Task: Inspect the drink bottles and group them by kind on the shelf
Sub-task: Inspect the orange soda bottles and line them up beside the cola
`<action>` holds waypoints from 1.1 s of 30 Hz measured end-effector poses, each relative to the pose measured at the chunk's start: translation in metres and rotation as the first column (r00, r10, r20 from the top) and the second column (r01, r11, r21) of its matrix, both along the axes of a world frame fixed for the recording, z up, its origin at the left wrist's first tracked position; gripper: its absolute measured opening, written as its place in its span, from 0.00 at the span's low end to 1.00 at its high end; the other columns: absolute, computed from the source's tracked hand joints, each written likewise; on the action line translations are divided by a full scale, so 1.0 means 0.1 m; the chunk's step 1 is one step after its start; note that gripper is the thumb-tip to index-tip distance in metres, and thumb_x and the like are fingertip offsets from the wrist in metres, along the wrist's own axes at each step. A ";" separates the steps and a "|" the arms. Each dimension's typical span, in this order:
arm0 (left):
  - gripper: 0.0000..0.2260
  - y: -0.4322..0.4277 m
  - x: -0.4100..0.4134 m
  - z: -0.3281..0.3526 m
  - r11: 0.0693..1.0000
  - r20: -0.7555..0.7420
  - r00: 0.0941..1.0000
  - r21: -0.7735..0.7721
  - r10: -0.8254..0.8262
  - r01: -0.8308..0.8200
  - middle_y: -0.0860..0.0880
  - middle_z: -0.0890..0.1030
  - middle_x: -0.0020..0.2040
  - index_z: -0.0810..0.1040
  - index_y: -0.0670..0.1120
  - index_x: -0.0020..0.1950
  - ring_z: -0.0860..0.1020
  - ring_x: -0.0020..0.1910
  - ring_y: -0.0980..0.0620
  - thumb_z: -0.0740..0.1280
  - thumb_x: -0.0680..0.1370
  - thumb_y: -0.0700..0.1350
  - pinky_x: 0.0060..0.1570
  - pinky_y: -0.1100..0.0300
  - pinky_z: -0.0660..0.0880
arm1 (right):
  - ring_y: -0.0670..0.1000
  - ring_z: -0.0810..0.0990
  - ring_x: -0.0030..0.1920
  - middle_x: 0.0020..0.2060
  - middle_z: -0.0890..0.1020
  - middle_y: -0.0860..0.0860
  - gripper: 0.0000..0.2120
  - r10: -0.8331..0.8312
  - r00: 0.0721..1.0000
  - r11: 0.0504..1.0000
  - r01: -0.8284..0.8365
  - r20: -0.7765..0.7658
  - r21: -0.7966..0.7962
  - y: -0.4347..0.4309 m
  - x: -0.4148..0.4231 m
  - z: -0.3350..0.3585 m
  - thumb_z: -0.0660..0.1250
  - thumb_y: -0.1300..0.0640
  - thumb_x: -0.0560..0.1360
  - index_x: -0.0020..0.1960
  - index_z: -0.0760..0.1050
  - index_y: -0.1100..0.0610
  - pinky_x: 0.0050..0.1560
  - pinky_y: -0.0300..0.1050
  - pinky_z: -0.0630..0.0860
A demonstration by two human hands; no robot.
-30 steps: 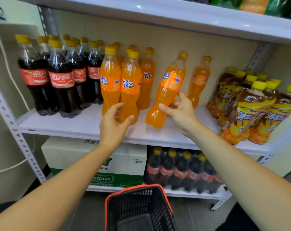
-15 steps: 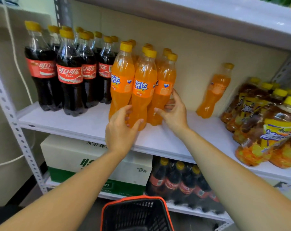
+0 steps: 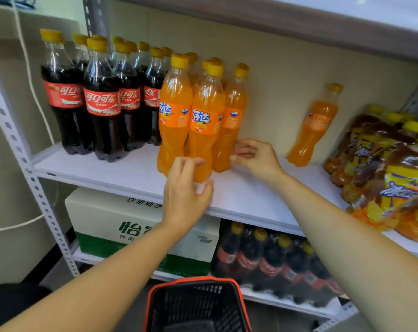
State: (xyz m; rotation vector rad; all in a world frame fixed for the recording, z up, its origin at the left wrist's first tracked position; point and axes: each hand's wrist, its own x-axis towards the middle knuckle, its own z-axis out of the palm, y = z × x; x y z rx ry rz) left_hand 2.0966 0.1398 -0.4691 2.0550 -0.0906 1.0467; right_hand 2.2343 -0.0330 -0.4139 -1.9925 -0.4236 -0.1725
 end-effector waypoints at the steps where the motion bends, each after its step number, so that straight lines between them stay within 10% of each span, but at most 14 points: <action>1: 0.17 -0.06 -0.02 -0.01 0.997 -0.027 0.998 0.037 -0.062 0.063 0.47 0.76 0.57 0.79 0.43 0.61 0.76 0.54 0.50 0.76 0.73 0.41 0.48 0.52 0.77 | 0.51 0.82 0.47 0.49 0.83 0.59 0.21 -0.045 0.999 0.999 0.045 0.008 -0.012 -0.13 0.03 -0.03 0.78 0.67 0.71 0.63 0.79 0.65 0.47 0.30 0.78; 5: 0.20 -0.21 -0.04 -0.04 0.914 -0.197 0.968 0.344 -0.153 0.214 0.52 0.78 0.63 0.82 0.51 0.62 0.76 0.61 0.50 0.72 0.75 0.59 0.55 0.51 0.74 | 0.56 0.81 0.48 0.48 0.82 0.60 0.14 -0.372 0.926 0.928 0.372 0.062 0.016 -0.73 0.26 -0.17 0.78 0.66 0.71 0.55 0.80 0.67 0.48 0.39 0.79; 10: 0.25 -0.27 0.01 -0.10 0.827 -0.212 0.975 0.535 -0.062 0.169 0.57 0.82 0.61 0.84 0.57 0.59 0.77 0.60 0.53 0.63 0.74 0.71 0.57 0.54 0.69 | 0.54 0.77 0.56 0.60 0.77 0.53 0.36 -0.671 0.741 0.741 0.671 0.008 0.017 -1.24 0.64 -0.21 0.84 0.56 0.63 0.66 0.72 0.58 0.59 0.46 0.76; 17: 0.24 -0.26 0.07 -0.18 0.815 -0.117 0.992 0.570 -0.047 0.105 0.55 0.82 0.57 0.84 0.55 0.57 0.78 0.57 0.50 0.63 0.75 0.71 0.52 0.52 0.72 | 0.53 0.80 0.48 0.52 0.82 0.55 0.32 -0.552 0.822 0.796 0.570 -0.141 0.203 -1.34 1.01 -0.23 0.81 0.66 0.66 0.66 0.73 0.61 0.41 0.41 0.79; 22: 0.23 -0.27 0.08 -0.20 0.803 -0.108 0.993 0.587 -0.049 0.103 0.55 0.82 0.58 0.83 0.55 0.58 0.78 0.57 0.50 0.63 0.76 0.70 0.52 0.52 0.72 | 0.56 0.82 0.50 0.52 0.82 0.55 0.24 -0.553 0.823 0.789 0.568 -0.131 0.233 -1.31 1.06 -0.26 0.80 0.65 0.68 0.57 0.73 0.53 0.55 0.56 0.82; 27: 0.23 -0.25 0.06 -0.19 0.804 -0.127 0.990 0.583 -0.054 0.118 0.56 0.82 0.58 0.83 0.56 0.58 0.77 0.57 0.51 0.63 0.76 0.70 0.52 0.53 0.72 | 0.40 0.79 0.33 0.40 0.80 0.47 0.20 -0.512 0.856 0.820 0.512 -0.072 0.255 -1.23 0.84 -0.25 0.80 0.66 0.68 0.53 0.74 0.56 0.31 0.30 0.75; 33: 0.25 -0.23 0.05 -0.10 0.815 -0.253 0.966 0.547 -0.058 0.192 0.59 0.80 0.61 0.81 0.59 0.61 0.74 0.61 0.54 0.62 0.74 0.73 0.56 0.54 0.70 | 0.46 0.80 0.39 0.47 0.82 0.54 0.18 -0.383 0.915 0.864 0.404 -0.129 0.300 -1.11 0.31 -0.19 0.78 0.68 0.70 0.54 0.75 0.57 0.39 0.40 0.78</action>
